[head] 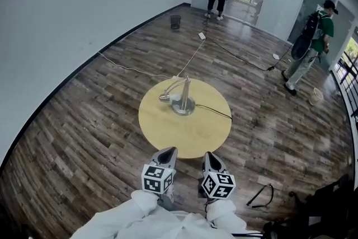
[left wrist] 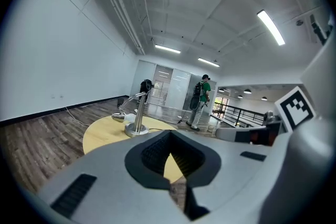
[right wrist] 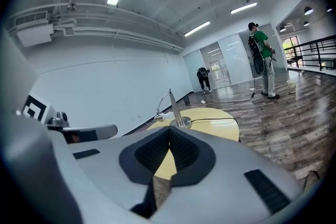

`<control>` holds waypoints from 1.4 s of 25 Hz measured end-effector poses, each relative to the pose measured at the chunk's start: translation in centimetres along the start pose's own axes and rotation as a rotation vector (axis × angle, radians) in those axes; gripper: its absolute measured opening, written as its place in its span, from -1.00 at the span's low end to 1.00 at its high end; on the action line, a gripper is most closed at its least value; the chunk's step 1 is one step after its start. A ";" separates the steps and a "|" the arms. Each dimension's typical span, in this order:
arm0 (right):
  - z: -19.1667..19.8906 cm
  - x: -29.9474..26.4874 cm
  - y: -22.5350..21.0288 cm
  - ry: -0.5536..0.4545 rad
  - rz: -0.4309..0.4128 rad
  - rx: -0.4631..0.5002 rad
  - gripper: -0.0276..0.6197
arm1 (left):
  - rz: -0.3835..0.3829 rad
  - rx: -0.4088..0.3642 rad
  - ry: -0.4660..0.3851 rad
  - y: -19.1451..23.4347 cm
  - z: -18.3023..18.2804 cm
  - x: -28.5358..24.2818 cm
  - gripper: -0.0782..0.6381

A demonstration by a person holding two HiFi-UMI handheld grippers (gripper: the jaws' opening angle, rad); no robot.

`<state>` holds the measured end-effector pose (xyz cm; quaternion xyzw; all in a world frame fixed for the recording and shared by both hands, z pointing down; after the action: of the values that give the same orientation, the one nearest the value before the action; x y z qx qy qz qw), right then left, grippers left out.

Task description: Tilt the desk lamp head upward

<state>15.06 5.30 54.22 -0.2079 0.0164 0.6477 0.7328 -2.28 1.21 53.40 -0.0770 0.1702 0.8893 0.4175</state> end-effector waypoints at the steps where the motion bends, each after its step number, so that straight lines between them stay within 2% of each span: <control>1: -0.3 -0.6 -0.2 0.003 0.000 0.000 -0.87 | 0.001 0.001 0.001 0.3 -0.3 -0.6 -0.78; 10: -3.0 -6.8 -1.6 -0.009 0.002 -0.030 -0.87 | 0.010 -0.012 0.011 3.8 -3.0 -5.8 -0.78; 26: -7.4 -20.2 -1.3 0.010 -0.040 -0.041 -0.88 | 0.002 -0.024 0.035 12.5 -7.8 -14.8 -0.78; 35: -7.3 -23.1 -2.3 0.061 -0.050 -0.042 -0.87 | -0.007 0.010 0.055 14.2 -7.4 -17.1 -0.78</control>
<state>15.31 -18.97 54.98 -0.2434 0.0200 0.6226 0.7435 -2.34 -22.17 54.69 -0.1000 0.1860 0.8845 0.4161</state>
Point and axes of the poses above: the fingertips, and each gripper's own axes: x backward along the fingers, y to its left, z out of its underside, the point moved 6 cm from there along x, backward along the fingers
